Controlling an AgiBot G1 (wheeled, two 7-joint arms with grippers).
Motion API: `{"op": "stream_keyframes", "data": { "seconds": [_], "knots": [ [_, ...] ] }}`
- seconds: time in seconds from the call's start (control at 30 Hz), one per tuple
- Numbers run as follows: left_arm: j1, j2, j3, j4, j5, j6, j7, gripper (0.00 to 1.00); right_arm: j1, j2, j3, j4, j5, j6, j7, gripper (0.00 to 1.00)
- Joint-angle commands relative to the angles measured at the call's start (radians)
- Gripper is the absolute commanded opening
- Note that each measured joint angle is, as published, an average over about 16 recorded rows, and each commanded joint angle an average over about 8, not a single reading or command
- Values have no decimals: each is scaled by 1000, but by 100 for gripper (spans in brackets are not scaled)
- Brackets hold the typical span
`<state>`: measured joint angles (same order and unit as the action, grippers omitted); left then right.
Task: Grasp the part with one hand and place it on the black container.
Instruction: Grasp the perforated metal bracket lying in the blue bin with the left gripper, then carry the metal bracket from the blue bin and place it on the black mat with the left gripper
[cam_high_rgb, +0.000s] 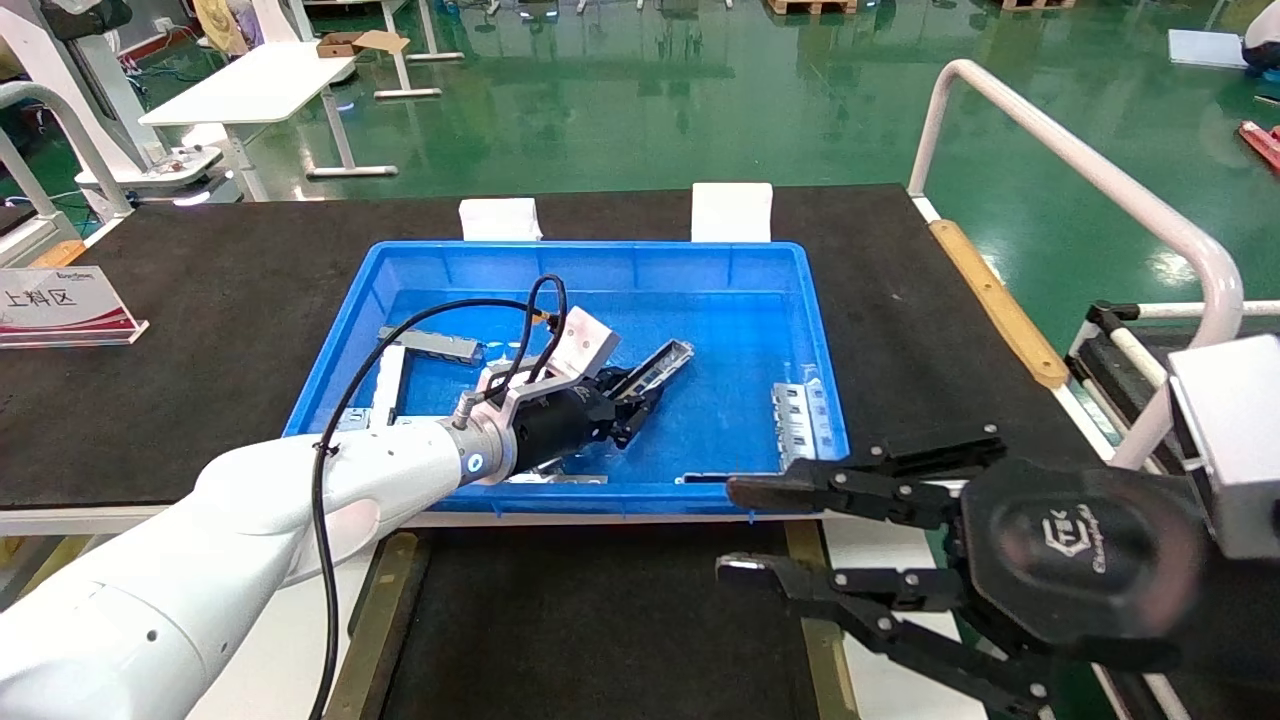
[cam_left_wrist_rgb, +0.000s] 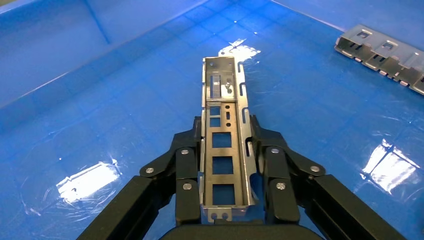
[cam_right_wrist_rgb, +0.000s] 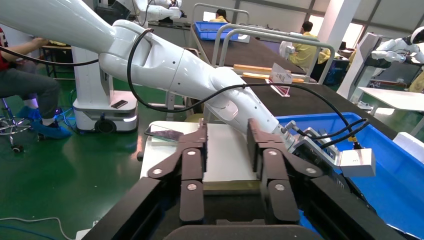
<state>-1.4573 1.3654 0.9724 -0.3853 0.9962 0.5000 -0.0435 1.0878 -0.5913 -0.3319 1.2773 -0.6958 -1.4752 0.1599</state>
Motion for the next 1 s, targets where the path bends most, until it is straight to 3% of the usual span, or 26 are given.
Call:
{"op": "stream_keyframes", "data": {
  "seconds": [0.03,0.27,0.47,0.7,1.0],
  "knots": [
    [-1,0,9,1,-16,-3,0,0,0,0,0,0,0,0,0,0],
    [-11,-4,11,7,-86,9,24,0,0,0,0,0,0,0,0,0],
    [-34,-19,-22,8,-163,93,77,0,0,0,0,0,0,0,0,0],
    [-58,-79,-83,-8,-253,308,162,0,0,0,-1,0,0,0,0,0],
    [-34,-240,-103,-169,-303,610,186,0,0,0,-1,0,1,0,0,0]
  ]
}}
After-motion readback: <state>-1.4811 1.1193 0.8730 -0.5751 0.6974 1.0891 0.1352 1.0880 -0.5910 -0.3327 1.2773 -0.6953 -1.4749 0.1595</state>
